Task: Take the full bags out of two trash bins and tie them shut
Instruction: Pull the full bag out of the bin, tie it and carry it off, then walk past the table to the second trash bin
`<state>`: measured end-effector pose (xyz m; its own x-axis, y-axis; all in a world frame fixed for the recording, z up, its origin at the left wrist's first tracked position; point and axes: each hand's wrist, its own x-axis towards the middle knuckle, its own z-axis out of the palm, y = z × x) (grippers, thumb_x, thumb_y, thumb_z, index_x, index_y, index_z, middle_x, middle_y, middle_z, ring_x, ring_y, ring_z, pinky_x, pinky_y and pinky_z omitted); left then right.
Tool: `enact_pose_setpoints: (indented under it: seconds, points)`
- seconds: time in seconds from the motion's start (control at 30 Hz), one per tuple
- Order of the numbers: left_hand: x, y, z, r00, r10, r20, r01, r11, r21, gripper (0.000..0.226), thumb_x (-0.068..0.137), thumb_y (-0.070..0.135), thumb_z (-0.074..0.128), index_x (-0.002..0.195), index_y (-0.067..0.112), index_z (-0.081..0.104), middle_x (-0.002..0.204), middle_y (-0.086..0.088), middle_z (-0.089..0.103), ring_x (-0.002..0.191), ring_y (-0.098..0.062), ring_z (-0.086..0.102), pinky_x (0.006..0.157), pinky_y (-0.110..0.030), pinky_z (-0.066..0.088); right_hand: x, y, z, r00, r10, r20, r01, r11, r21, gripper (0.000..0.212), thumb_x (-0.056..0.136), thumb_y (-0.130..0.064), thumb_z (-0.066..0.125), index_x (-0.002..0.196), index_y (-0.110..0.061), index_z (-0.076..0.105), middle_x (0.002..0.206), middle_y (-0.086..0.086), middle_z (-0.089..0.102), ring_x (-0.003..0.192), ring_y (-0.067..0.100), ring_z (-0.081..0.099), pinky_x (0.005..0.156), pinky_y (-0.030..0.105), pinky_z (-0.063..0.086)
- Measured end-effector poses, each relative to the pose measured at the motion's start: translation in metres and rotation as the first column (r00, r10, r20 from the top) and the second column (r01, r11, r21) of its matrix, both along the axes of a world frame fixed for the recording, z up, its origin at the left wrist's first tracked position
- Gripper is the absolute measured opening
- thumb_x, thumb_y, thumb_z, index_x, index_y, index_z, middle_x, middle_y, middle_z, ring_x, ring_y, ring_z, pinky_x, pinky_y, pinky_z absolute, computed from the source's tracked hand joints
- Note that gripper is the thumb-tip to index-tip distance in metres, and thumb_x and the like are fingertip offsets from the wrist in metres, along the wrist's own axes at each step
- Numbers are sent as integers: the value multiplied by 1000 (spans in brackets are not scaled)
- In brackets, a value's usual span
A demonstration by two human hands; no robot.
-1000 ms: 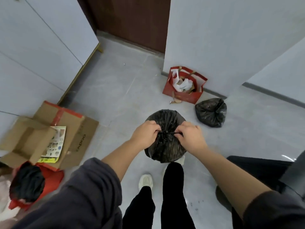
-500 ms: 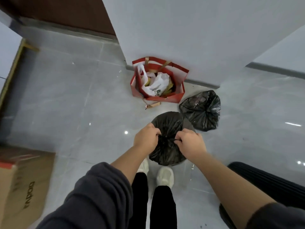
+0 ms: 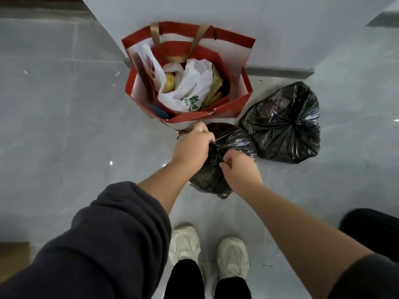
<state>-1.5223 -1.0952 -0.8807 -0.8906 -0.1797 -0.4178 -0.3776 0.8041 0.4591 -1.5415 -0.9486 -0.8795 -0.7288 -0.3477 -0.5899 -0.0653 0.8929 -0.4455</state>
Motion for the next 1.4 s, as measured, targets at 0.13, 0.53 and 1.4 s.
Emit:
enact_pose_setpoints:
  seconds: [0.13,0.53,1.4]
  points:
    - [-3,-10,-39,994,72,-79,-64,994,94,30,91,5,45,113,17,62,122,2,54,102,-22,56,81,-32,46,4,-16,-36,992,-119,43,123,986,-114,6,90,-18,57,91,-12,56,92,9,62,85,27,57,75,37,49]
    - [52,-20,-67,922,-129,364,200,966,-164,111,80,54,63,147,23,-20,156,-11,-24,145,-35,-11,118,-48,16,8,-2,-58,908,416,49,-416,879,232,108,80,-39,72,148,-36,-12,158,1,-22,145,36,-14,113,57,21]
    - [120,-11,159,896,-6,445,128,961,-245,93,89,52,51,149,19,-13,157,-13,-17,145,-35,-9,116,-49,16,32,18,144,820,570,62,-561,776,288,94,89,-47,57,149,-33,-14,159,2,-19,146,34,-11,111,60,24]
